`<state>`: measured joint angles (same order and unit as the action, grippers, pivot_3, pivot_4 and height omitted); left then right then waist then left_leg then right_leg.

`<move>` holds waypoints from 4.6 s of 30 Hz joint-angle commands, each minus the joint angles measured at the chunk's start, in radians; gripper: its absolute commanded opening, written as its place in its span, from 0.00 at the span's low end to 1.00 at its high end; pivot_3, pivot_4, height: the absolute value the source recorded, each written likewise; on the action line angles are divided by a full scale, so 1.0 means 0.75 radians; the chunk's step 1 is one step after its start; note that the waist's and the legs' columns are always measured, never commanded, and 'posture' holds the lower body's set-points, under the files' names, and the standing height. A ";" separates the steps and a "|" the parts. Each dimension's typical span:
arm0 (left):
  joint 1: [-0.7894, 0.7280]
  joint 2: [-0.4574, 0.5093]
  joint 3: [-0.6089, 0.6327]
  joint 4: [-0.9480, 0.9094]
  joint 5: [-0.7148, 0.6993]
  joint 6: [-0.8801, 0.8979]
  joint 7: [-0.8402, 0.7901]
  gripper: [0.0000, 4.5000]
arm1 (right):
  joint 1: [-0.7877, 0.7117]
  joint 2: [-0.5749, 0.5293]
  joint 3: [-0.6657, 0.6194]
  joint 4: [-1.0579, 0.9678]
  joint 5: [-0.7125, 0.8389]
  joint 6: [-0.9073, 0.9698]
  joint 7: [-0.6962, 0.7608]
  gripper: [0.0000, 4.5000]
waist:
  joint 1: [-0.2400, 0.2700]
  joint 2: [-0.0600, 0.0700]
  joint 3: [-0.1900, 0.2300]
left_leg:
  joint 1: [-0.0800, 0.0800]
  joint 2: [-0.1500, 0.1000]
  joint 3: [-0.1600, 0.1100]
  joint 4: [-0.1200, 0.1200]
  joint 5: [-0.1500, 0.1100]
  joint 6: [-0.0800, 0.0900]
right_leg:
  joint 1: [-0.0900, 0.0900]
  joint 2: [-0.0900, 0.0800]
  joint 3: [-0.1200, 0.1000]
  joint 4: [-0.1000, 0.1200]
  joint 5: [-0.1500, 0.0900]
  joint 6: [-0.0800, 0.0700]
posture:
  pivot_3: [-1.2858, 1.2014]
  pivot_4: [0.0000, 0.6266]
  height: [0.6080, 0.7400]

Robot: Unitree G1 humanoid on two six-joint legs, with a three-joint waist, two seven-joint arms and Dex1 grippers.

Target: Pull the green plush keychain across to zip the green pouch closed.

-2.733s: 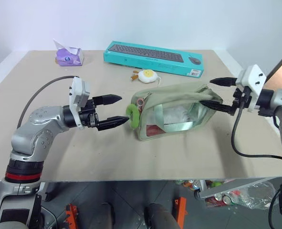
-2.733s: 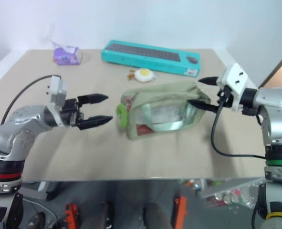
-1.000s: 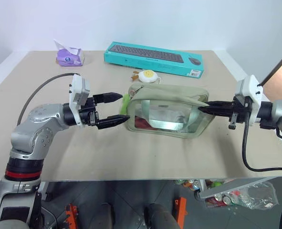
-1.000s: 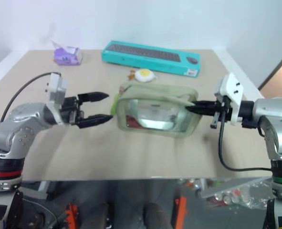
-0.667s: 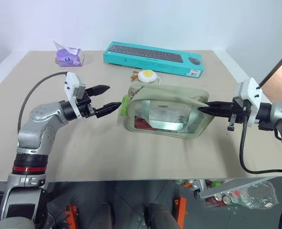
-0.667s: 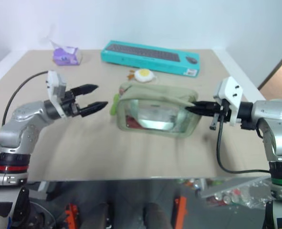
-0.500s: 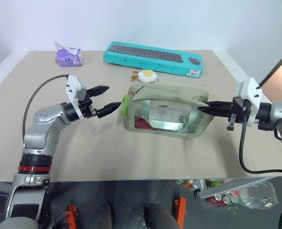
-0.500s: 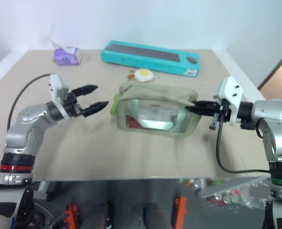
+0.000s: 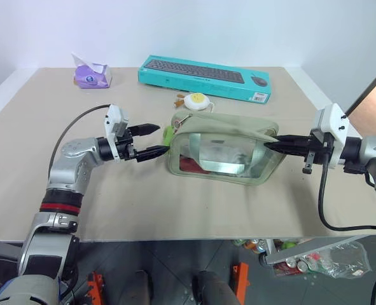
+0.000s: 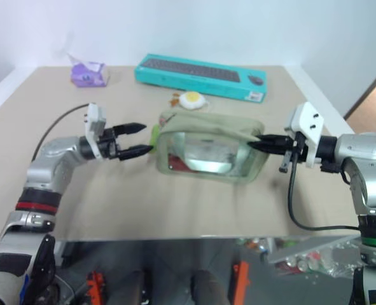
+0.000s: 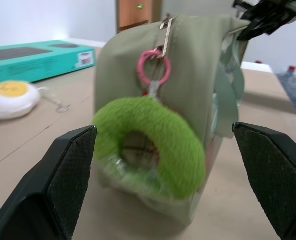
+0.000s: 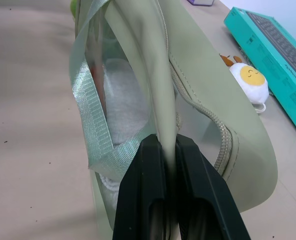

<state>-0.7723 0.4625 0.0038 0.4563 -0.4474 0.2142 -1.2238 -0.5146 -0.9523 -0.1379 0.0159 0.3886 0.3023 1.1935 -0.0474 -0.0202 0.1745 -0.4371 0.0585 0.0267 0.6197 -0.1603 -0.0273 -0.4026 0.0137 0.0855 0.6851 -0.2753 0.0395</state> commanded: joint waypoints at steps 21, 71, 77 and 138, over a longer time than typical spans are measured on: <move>-0.099 -0.060 0.015 0.207 0.125 -0.180 -0.021 0.02 | 0.005 -0.039 -0.035 -0.025 -0.008 0.000 0.000 0.00 | 0.002 0.000 0.000 | 0.000 -0.001 -0.001 0.000 0.000 0.000 | 0.000 0.000 0.000 0.000 0.000 0.000 | 0.52 0.24 1.00; -0.460 -0.113 -0.214 0.058 0.266 -0.232 -0.188 0.42 | -0.026 -0.042 -0.018 0.030 -0.037 -0.038 0.007 0.00 | 0.002 0.000 0.000 | -0.001 -0.004 -0.002 0.000 0.000 0.000 | 0.001 -0.002 0.000 0.000 -0.001 0.002 | 0.52 0.24 1.00; -0.459 -0.053 -0.200 0.029 0.256 -0.202 -0.258 0.83 | -0.024 -0.043 -0.018 0.029 -0.036 -0.040 0.006 0.00 | 0.002 0.000 0.000 | -0.001 -0.004 -0.002 0.000 0.000 0.000 | 0.001 -0.002 0.000 0.000 -0.001 0.002 | 0.52 0.24 1.00; 0.162 -0.045 -0.062 -0.590 0.083 0.142 0.345 0.01 | -0.044 -0.017 -0.019 0.037 0.002 0.009 0.019 0.00 | 0.001 0.001 0.000 | 0.001 -0.002 -0.001 0.003 0.001 0.001 | 0.003 -0.001 0.000 0.000 0.002 0.002 | 0.52 0.24 1.00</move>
<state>-0.6337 0.4116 -0.0421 0.0265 -0.3836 0.3236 -0.9521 -0.5472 -0.9602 -0.1178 0.0720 0.3619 0.2904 1.2143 -0.0465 -0.0196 0.1741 -0.4360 0.0574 0.0260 0.6217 -0.1598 -0.0266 -0.4002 0.0127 0.0859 0.6850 -0.2742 0.0413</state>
